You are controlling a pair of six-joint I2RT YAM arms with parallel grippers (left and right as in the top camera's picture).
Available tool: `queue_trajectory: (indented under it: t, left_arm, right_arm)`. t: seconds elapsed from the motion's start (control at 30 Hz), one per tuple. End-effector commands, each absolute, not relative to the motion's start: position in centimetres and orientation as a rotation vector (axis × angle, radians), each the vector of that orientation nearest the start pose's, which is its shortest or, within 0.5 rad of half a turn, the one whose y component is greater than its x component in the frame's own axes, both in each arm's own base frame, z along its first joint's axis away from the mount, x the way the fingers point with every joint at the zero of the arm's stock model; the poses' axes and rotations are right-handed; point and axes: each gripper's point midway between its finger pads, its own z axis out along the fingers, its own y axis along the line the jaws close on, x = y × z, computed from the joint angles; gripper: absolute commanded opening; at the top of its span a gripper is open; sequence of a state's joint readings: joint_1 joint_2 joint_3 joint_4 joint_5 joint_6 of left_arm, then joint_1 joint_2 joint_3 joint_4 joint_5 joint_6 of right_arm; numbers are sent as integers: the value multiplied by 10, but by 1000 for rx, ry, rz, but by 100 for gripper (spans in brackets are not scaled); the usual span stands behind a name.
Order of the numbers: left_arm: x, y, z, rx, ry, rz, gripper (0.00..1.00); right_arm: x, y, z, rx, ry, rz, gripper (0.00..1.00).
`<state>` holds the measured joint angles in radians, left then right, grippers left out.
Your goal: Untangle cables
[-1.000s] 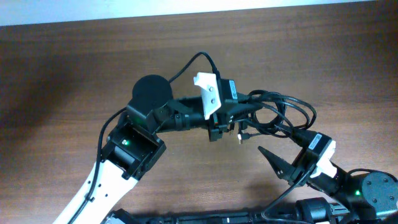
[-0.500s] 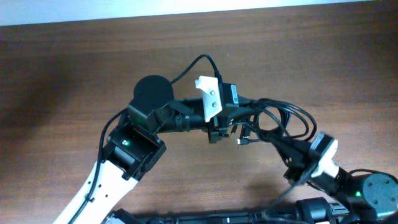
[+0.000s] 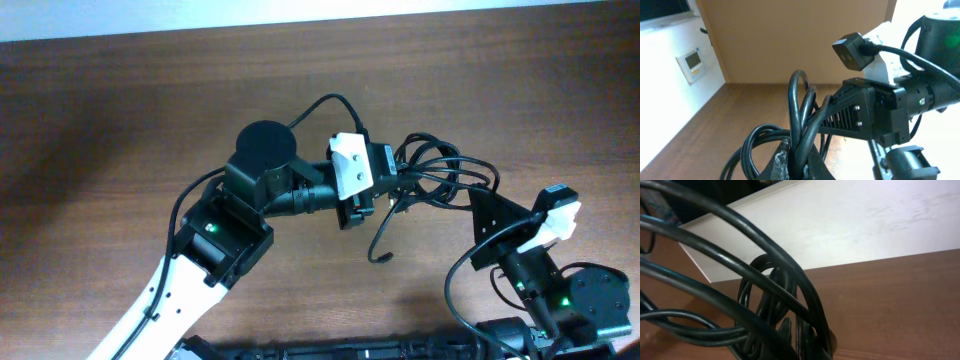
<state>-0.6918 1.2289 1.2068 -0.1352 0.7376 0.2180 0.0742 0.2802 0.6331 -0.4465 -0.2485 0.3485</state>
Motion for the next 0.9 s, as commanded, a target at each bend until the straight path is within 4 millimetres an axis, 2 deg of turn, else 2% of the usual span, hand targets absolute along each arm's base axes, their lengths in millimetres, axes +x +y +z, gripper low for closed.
queue_trajectory:
  t: [0.0,0.07,0.2,0.3,0.37,0.57,0.77,0.87]
  left_arm:
    - [228,-302,424,1165,1188,-753,0]
    - [234,-288,428,1102,1239,-673,0]
    - [237,-273,431,1050,1280,-603,0]
    - [238,-270,433,1034,1281,-586,0]
    - [248,-264,432,992,1315,-534,0]
    - [270,-246,425,888,1406,-396,0]
    - [285,-230,422,809,1462,-292,0]
    - [285,-230,421,811,1466,-292,0]
  right_arm:
    - [219,13,290,296,1704,341,4]
    - [218,9,286,315,1716,318,4]
    - [218,3,282,341,1727,288,4]
    - [217,1,278,354,1738,271,4]
    - [217,-1,277,359,1744,264,4]
    - [212,-20,262,445,1780,149,5]
    - [211,-21,261,449,1782,142,8]
    - [211,-21,261,449,1782,143,9]
